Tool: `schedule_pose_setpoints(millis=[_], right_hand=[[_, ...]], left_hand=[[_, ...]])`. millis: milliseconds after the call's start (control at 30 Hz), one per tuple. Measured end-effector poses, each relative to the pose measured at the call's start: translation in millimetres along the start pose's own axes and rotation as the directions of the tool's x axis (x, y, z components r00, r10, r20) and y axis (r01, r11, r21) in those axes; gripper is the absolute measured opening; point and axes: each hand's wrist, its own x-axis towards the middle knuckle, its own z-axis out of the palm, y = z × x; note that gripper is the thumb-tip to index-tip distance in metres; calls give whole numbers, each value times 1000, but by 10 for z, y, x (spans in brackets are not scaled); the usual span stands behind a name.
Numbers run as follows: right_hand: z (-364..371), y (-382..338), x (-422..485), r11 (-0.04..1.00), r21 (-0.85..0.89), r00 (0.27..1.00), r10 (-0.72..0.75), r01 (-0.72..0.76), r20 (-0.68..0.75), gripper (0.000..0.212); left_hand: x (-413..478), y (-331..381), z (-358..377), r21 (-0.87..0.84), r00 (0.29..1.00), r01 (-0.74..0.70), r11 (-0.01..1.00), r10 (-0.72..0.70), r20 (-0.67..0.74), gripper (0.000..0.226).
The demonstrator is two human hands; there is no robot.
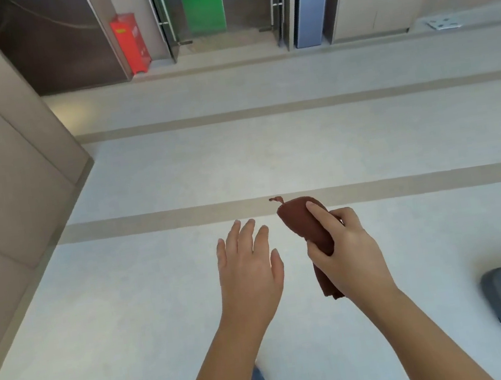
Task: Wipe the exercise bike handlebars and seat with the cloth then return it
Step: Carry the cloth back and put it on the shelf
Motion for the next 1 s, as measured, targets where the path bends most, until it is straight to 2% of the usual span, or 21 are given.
schedule_pose_setpoints(millis=[133,300,500,767,1000], right_hand=[[287,-31,779,999,-9,997,41,-42,-70,57],[671,-335,1849,997,-32,997,75,-76,-29,58],[973,-433,2862,994,-29,988,103,-107,-111,58],[1215,-138,4030,987,39,977,161,-157,-140,57],[1006,619,5436,976,44,951,216,-212,-222,56]], left_hand=[[794,-349,289,-56,999,-30,998,31,19,33],[1818,-928,360,-65,999,-35,997,37,20,33],[2865,-1308,593,-68,996,-66,996,70,61,33],[4007,-1377,1203,-92,982,-137,986,147,119,33],[5552,-911,1970,-132,951,-252,959,270,148,34]])
